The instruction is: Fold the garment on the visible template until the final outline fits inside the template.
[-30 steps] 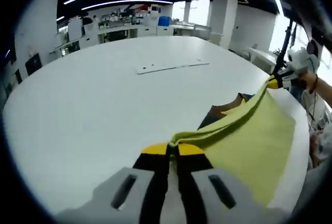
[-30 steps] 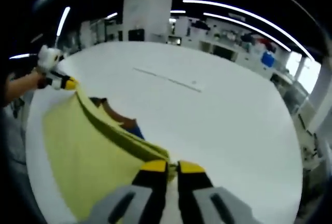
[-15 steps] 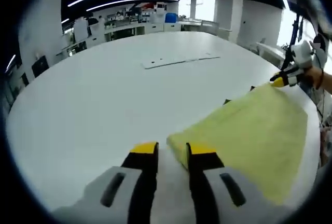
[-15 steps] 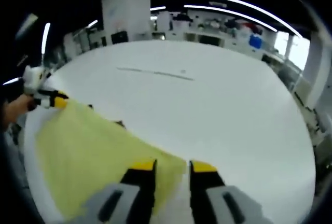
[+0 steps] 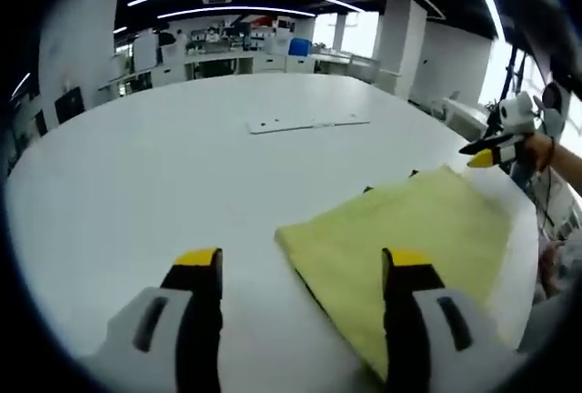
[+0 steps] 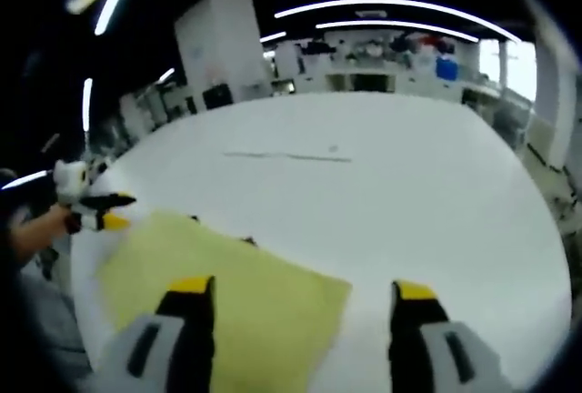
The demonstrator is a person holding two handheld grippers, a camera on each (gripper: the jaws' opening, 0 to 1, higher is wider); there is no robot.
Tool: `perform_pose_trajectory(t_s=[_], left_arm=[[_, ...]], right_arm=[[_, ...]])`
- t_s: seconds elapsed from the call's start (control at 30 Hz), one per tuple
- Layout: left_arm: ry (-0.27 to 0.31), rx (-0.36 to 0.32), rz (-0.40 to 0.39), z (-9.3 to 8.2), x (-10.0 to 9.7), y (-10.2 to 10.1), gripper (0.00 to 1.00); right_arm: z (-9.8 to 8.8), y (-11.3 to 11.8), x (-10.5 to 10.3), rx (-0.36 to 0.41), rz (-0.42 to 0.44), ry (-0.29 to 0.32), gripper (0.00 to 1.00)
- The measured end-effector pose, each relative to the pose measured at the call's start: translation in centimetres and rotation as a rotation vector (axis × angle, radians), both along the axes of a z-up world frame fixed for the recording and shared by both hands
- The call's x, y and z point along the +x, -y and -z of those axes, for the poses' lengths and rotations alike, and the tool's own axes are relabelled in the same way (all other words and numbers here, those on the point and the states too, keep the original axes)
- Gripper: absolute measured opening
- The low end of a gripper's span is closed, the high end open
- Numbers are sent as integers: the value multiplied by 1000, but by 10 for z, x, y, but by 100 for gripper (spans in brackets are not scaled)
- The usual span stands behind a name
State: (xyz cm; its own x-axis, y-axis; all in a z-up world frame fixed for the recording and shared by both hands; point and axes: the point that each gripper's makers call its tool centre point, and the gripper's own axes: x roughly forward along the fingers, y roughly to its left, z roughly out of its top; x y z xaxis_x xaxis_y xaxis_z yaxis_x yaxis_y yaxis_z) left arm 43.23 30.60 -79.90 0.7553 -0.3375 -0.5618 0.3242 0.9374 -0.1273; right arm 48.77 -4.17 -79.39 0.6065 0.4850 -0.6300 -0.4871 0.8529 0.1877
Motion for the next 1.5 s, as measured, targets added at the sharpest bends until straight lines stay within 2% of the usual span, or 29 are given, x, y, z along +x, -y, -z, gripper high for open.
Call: perform_pose_trajectory(t_s=[0.1,0.2,0.23,0.4,0.57,0.7,0.8,0.93,1.03,1.13,1.4,1.5], left_arm=[[5,-5,6,-4,-12,1,75],[7,2,14,-9,-27,7,76],[8,9,16,-8,-26,4,76],[22,22,51,-13,-47,10,76],[20,34,52,-10,-62,10,73],[6,7,35,-7,-73,11,69],[-22,19,36,3,-80,13,63],[-43,5,40,11,-92,17,46],[-53,-13,28,19,-99,18,39],[-69,-2,13,24,-104,16,33],[-85,-15,5,32,-112,19,29],[-92,-9,22,36,-112,19,23]], right_arm=[[-7,0,-16,24,-10,-7,87],[-12,-1,-28,37,-20,-9,88],[-14,0,-35,39,-24,-7,88],[-11,3,-51,39,-48,-11,88],[-10,7,-73,45,-59,-22,86],[-5,7,-92,50,-68,-37,84],[0,8,-102,42,-68,-40,76],[7,11,-110,34,-63,-44,67],[11,14,-119,35,-55,-48,61],[18,17,-127,27,-49,-67,56],[40,24,-144,-20,-62,-92,39],[44,26,-148,-17,-65,-104,30]])
